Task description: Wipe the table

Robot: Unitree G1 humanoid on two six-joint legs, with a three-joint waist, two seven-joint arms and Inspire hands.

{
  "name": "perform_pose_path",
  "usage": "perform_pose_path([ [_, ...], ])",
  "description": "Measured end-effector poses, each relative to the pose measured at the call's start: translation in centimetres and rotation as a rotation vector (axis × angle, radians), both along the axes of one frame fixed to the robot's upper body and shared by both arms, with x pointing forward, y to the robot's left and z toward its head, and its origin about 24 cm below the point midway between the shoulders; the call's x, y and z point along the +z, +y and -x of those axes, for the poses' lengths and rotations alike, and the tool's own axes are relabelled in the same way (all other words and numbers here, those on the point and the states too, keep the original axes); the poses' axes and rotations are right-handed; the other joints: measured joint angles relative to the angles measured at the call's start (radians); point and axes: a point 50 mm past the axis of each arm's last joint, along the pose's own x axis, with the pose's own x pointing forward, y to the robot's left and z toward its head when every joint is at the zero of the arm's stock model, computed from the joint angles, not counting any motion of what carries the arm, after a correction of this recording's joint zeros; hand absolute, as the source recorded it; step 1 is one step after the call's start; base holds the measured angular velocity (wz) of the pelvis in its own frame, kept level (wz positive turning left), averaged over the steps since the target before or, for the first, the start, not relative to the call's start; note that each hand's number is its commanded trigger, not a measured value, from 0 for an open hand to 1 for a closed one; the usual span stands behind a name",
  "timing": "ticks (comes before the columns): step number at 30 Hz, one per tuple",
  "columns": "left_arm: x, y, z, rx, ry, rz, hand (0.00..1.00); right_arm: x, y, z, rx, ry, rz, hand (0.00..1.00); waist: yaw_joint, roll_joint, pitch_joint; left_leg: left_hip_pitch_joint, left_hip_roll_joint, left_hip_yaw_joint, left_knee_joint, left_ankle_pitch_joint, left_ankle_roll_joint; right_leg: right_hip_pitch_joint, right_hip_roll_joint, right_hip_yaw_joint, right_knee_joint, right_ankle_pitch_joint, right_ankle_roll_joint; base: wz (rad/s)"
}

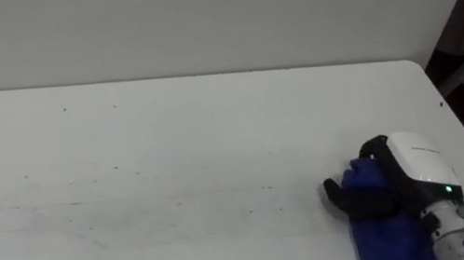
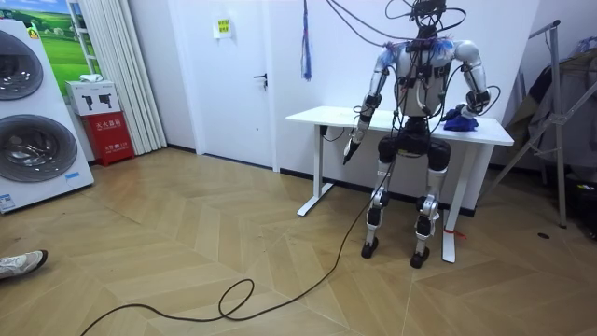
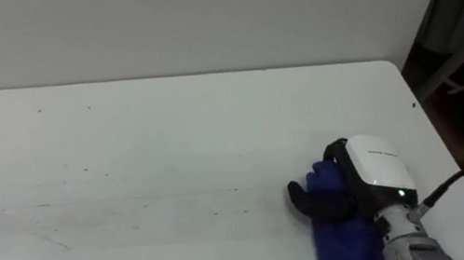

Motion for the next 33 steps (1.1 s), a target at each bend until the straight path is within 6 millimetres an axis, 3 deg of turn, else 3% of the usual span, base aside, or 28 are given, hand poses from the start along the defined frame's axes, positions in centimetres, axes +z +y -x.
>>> perform_pose_path([
  [10,0.0,-0.1,-0.6,0.004,-0.02,0.02,0.0,1.3,-1.9,-0.6,-0.102,-0.069,-0.068,0.0,-0.026,-0.001,-0.0001,-0.003,0.0,0.001,0.0,0.0,0.0,-0.002,0.0,-0.001,0.0,0.0,0.0,0.0],
  [19,-0.4,-0.1,0.2,0.033,0.009,0.039,0.0,5.9,-3.7,-2.4,-0.206,-0.337,-0.188,0.0,-0.046,0.002,0.0004,-0.01,0.0,0.01,0.0,0.0,0.0,-0.015,0.001,0.009,0.003,0.0,0.0,-0.03],
  [27,-0.5,0.5,0.5,0.074,0.014,0.065,0.0,8.7,-7.8,-2.4,-0.428,-0.552,-0.259,0.0,-0.084,-0.003,0.0046,-0.009,0.0,0.016,-0.001,0.0,0.001,-0.019,0.003,0.019,0.003,0.002,0.002,-0.03],
  [31,-0.3,1.1,0.8,0.103,0.005,0.077,0.0,9.1,-10.5,-1.3,-0.58,-0.632,-0.252,0.0,-0.1,-0.019,0.002,-0.01,0.0,0.016,0.0,0.0,0.001,-0.019,0.003,0.018,0.002,0.002,0.002,0.0],
  [33,-0.2,1.5,1.1,0.131,0.003,0.075,0.0,8.2,-12.4,-0.2,-0.696,-0.621,-0.25,0.0,-0.106,-0.027,-0.0016,-0.009,0.0,0.018,0.0,0.0,0.001,-0.019,0.003,0.018,0.002,0.002,0.001,0.0],
])
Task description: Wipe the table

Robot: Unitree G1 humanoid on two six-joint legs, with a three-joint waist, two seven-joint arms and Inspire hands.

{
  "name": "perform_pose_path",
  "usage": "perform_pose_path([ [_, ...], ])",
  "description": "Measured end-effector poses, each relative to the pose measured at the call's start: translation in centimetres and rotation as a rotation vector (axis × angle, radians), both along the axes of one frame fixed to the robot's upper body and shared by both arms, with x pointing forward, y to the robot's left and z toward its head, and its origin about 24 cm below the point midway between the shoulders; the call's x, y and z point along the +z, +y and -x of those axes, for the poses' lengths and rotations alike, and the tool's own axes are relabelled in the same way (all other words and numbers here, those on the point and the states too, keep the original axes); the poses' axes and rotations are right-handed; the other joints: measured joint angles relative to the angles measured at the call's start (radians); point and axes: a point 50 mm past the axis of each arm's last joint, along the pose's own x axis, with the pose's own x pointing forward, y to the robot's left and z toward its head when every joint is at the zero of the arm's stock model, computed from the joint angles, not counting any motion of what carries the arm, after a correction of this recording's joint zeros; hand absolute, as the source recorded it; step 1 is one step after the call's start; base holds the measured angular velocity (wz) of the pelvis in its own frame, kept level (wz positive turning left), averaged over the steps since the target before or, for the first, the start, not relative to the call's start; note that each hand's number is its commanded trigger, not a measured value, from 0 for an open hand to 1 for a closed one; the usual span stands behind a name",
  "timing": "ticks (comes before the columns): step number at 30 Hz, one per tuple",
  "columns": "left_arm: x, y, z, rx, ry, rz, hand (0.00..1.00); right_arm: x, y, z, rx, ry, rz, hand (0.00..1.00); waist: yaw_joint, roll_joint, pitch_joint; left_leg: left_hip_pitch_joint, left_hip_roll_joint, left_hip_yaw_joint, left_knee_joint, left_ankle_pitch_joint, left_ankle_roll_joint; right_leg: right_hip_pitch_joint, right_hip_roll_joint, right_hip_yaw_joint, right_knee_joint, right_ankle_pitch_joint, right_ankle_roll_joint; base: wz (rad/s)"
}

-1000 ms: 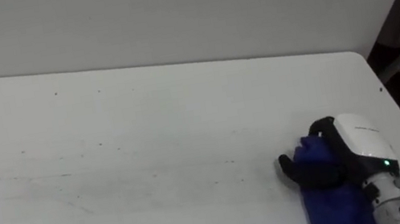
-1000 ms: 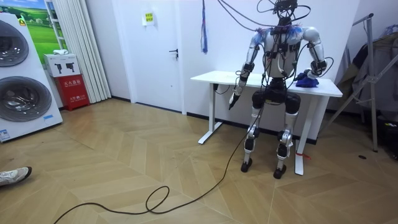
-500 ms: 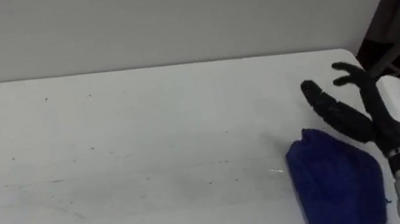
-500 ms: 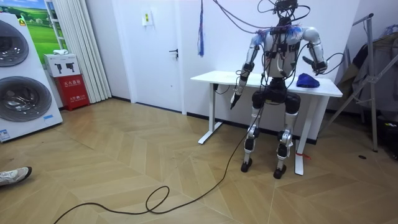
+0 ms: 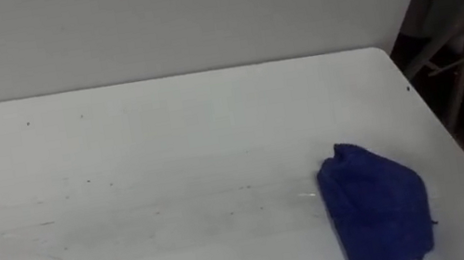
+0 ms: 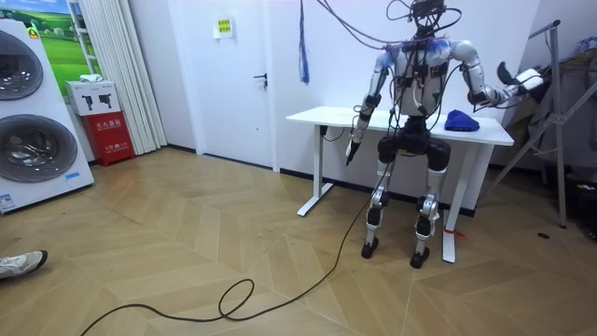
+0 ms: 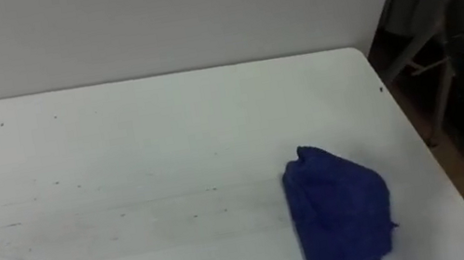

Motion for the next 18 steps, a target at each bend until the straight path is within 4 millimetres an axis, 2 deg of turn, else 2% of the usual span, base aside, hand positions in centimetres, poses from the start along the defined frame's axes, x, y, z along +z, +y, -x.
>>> perform_pose_path([
  [4,0.2,0.5,0.9,0.023,0.016,-0.012,0.0,-2.1,-2.7,2.2,-0.165,0.06,-0.088,0.0,-0.026,-0.01,-0.0072,0.001,0.0,0.0,0.005,-0.002,0.002,0.004,-0.001,0.0,0.0,0.0,0.0,0.0],
  [6,0.2,0.8,1.2,0.053,0.023,-0.015,0.0,-4.3,-4.5,4.8,-0.31,0.131,-0.188,0.0,-0.033,-0.017,-0.0072,0.001,0.0,0.0,0.007,-0.004,0.002,0.003,-0.001,0.001,0.003,-0.001,0.001,0.0],
  [7,0.3,0.9,1.3,0.061,0.024,-0.016,0.0,-4.8,-4.8,5.5,-0.345,0.152,-0.211,0.0,-0.036,-0.02,-0.0072,0.001,0.0,0.0,0.007,-0.004,0.002,0.002,-0.002,0.001,0.005,-0.002,0.001,0.04],
  [9,0.4,1.3,1.8,0.084,0.034,-0.024,0.0,-6.9,-5.6,8.6,-0.458,0.239,-0.28,0.0,-0.053,-0.02,-0.0045,-0.002,0.0,0.001,0.009,-0.005,0.003,-0.001,-0.003,-0.001,0.01,-0.007,0.001,0.0],
  [11,0.4,1.5,2.0,0.102,0.036,-0.032,0.0,-8.3,-6.0,11.0,-0.545,0.288,-0.347,0.0,-0.055,-0.02,-0.0047,-0.001,0.0,0.005,0.009,-0.006,0.004,-0.003,-0.004,0.003,0.013,-0.008,0.001,-0.05],
  [13,0.5,1.6,2.2,0.117,0.039,-0.035,0.0,-9.8,-6.0,13.5,-0.633,0.356,-0.423,0.0,-0.062,-0.02,-0.0091,0.001,0.0,0.005,0.01,-0.007,0.004,-0.003,-0.004,0.004,0.018,-0.011,0.001,-0.02],
  [15,0.6,1.8,2.3,0.13,0.036,-0.04,0.0,-11.5,-5.6,16.4,-0.724,0.445,-0.524,0.0,-0.073,-0.011,-0.0079,0.002,0.0,0.005,0.014,-0.009,0.003,-0.003,-0.004,0.005,0.017,-0.015,0.0,0.0],
  [16,0.6,1.8,2.3,0.131,0.036,-0.042,0.0,-11.9,-5.5,17.2,-0.745,0.465,-0.548,0.0,-0.074,-0.011,-0.0087,0.003,0.0,0.005,0.014,-0.01,0.003,-0.003,-0.004,0.005,0.016,-0.015,-0.001,0.0],
  [18,0.6,1.8,2.3,0.109,0.049,-0.052,0.0,-13.2,-4.6,20.3,-0.812,0.578,-0.635,0.0,-0.075,-0.009,-0.0079,0.003,0.0,0.005,0.014,-0.011,0.003,-0.003,-0.003,0.006,0.017,-0.015,-0.001,0.0],
])
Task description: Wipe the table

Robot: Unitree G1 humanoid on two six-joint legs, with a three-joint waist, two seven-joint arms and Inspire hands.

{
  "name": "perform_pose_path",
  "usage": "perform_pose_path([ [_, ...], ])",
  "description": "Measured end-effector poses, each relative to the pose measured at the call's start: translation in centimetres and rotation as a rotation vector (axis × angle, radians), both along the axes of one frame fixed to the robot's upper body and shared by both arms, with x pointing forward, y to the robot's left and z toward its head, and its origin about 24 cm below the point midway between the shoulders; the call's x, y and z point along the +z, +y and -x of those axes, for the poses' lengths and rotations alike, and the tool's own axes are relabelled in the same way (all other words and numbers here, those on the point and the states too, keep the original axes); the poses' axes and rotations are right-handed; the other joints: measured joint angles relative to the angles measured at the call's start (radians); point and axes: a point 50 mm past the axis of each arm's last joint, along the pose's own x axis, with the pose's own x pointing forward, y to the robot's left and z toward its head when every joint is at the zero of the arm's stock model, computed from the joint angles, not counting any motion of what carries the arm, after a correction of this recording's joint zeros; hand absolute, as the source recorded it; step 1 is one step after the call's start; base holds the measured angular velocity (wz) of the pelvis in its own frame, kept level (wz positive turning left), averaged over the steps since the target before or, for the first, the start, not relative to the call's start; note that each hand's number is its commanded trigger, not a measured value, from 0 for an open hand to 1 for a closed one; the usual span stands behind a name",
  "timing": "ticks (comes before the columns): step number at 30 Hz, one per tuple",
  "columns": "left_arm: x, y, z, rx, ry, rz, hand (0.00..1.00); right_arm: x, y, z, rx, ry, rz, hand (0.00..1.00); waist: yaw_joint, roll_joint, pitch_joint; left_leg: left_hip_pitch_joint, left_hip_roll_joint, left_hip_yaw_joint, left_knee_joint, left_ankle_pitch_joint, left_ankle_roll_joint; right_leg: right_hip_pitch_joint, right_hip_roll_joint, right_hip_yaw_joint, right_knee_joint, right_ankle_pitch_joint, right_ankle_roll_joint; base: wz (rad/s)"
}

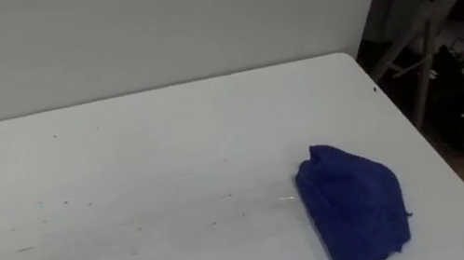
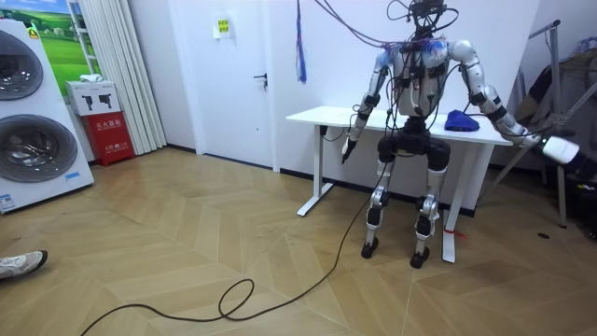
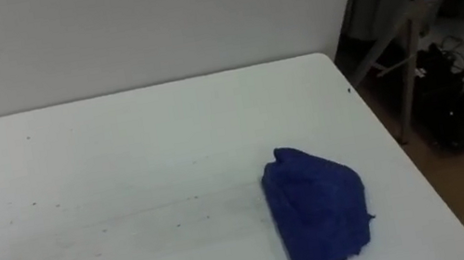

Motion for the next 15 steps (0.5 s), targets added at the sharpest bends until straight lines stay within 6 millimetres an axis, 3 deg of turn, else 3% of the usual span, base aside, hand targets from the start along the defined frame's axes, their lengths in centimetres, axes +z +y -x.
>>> perform_pose_path([
  [3,-0.1,-0.1,0.3,-0.036,0.038,-0.005,0.0,-1.3,1.5,2.9,-0.03,0.108,-0.135,0.0,0.001,0.002,-0.0003,0.001,0.0,-0.002,0.0,0.0,0.0,0.002,0.0,-0.001,-0.001,0.001,0.0,0.0],
  [7,-0.6,-1.2,0.2,-0.089,0.076,0.021,0.0,-3.2,4.5,4.5,0.041,0.214,-0.321,0.0,0.005,0.009,-0.0005,0.007,0.0,-0.004,0.002,-0.001,0.0,0.011,0.0,-0.004,-0.003,0.001,0.0,0.01],
  [10,-1.3,-2.3,0.2,-0.179,0.139,0.04,0.0,-4.8,7.2,3.8,0.177,0.272,-0.469,0.0,0.017,0.021,0.0,0.017,0.0,-0.002,0.004,-0.003,0.001,0.02,0.0,-0.003,-0.003,0.001,0.0,0.0],
  [12,-1.7,-3.0,0.5,-0.224,0.179,0.047,0.0,-5.7,8.7,2.3,0.31,0.309,-0.535,0.0,0.025,0.033,-0.0039,0.017,0.0,-0.002,0.006,-0.005,0.002,0.021,0.0,-0.004,-0.004,0.001,0.0,0.0],
  [15,-2.0,-3.5,1.0,-0.283,0.234,0.046,0.0,-6.2,9.6,-0.1,0.494,0.344,-0.566,0.0,0.039,0.052,0.0001,0.017,0.0,-0.002,0.006,-0.005,0.001,0.021,0.0,-0.004,-0.005,0.004,0.002,0.0],
])
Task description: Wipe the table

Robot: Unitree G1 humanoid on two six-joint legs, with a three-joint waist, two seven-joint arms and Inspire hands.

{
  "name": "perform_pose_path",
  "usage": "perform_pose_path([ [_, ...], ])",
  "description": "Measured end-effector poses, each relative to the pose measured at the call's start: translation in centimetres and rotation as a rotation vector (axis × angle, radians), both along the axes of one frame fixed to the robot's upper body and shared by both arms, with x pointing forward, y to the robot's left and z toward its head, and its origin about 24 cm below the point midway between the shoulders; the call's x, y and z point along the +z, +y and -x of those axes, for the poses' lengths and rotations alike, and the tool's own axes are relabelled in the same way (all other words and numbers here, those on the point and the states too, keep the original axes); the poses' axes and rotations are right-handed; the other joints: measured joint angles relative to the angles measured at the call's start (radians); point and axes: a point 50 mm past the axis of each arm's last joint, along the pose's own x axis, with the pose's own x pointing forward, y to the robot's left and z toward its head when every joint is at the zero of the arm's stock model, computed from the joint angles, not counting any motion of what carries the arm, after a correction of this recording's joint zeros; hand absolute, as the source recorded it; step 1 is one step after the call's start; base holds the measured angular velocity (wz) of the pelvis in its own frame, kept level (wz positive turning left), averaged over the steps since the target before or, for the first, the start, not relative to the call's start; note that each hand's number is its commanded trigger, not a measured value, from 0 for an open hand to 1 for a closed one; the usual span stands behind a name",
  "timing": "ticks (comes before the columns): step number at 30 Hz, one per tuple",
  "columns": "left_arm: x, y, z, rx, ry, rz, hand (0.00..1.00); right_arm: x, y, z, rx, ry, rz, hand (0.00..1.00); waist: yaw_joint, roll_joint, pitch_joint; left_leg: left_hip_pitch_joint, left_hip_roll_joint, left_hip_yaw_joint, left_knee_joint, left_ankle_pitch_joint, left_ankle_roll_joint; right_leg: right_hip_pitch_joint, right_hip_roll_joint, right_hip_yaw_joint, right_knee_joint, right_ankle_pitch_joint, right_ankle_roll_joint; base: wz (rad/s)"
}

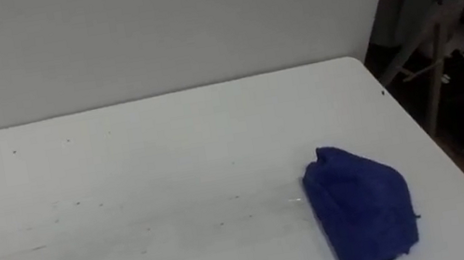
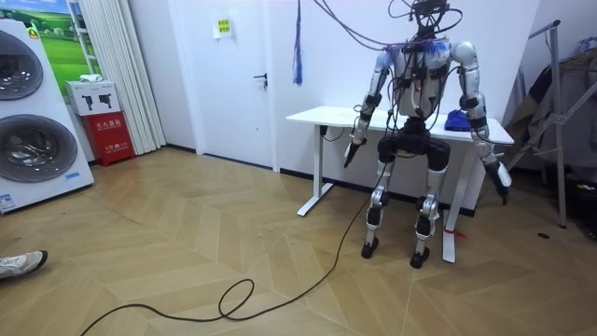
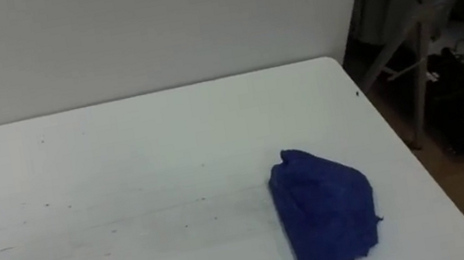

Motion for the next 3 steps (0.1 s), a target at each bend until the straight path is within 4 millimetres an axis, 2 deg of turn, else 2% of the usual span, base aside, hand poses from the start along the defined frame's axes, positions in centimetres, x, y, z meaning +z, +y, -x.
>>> perform_pose_path([
  [3,-0.3,-0.8,-0.2,-0.09,0.04,-0.003,0.0,-0.1,0.6,-2.3,0.205,0.008,-0.015,0.0,0.022,0.02,0.0013,-0.002,0.0,-0.002,0.001,0.0,0.0,0.001,-0.001,-0.002,-0.004,0.001,0.001,0.0],
])
